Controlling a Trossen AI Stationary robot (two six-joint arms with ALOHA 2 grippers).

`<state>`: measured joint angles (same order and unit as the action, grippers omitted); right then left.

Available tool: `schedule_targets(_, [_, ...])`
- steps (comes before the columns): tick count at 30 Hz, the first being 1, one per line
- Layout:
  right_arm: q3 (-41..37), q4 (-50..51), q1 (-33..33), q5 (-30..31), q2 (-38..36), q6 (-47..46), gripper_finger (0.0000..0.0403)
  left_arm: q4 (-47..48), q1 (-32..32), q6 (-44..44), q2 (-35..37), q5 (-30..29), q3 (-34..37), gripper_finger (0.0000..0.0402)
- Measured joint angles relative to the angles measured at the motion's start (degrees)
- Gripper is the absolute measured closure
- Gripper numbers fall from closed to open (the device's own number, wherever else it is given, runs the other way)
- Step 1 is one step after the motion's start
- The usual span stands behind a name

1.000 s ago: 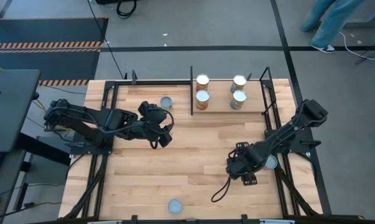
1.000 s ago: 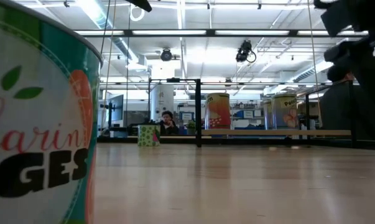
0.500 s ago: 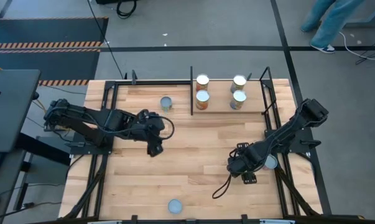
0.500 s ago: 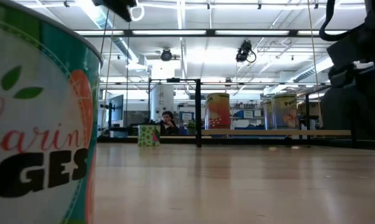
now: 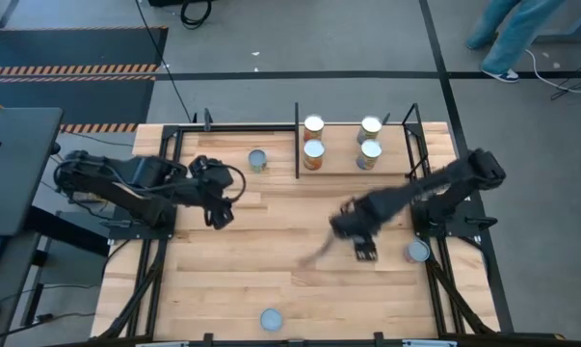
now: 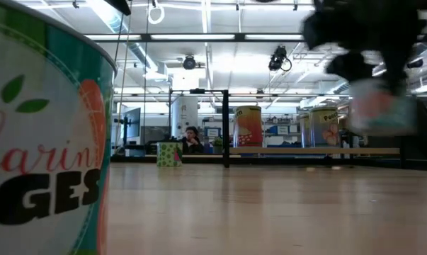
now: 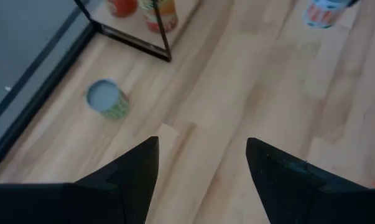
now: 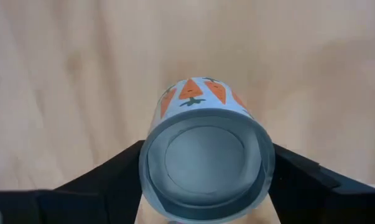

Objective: Pick and place cans onto a shelf
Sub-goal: Put the small white can on the shelf

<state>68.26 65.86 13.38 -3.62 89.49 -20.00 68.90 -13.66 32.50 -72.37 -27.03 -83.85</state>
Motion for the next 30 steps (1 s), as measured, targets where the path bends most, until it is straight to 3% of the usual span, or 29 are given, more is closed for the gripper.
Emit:
schedule_targets(6, [12.85, 7.22, -15.87, 8.05, 0.20, 11.52, 0.0117, -0.31, 1.86, -3.64, 1.50, -2.57, 0.00, 0.0155])
schedule_targets(14, [17.93, 7.52, -32.29, 13.42, 0.46, 24.68, 0.0117, -3.06, 2.00, -7.43, 1.52, -2.60, 0.00, 0.0155])
schedule_targets(21, [18.10, 1.27, -41.62, 14.22, 2.10, 35.38, 0.0117, -12.08, 4.25, -13.28, 1.52, -0.39, 0.00, 0.0155])
schedule_targets(26, [22.40, 3.31, -45.85, 14.80, 8.62, 42.00, 0.0117, -19.32, 11.00, -16.93, 1.52, 4.97, 0.00, 0.0155])
schedule_targets(30, [26.22, 3.24, -49.01, 15.08, 13.50, 47.17, 0.0117, -22.53, 17.14, -18.70, 1.52, 5.86, 0.00, 0.0155])
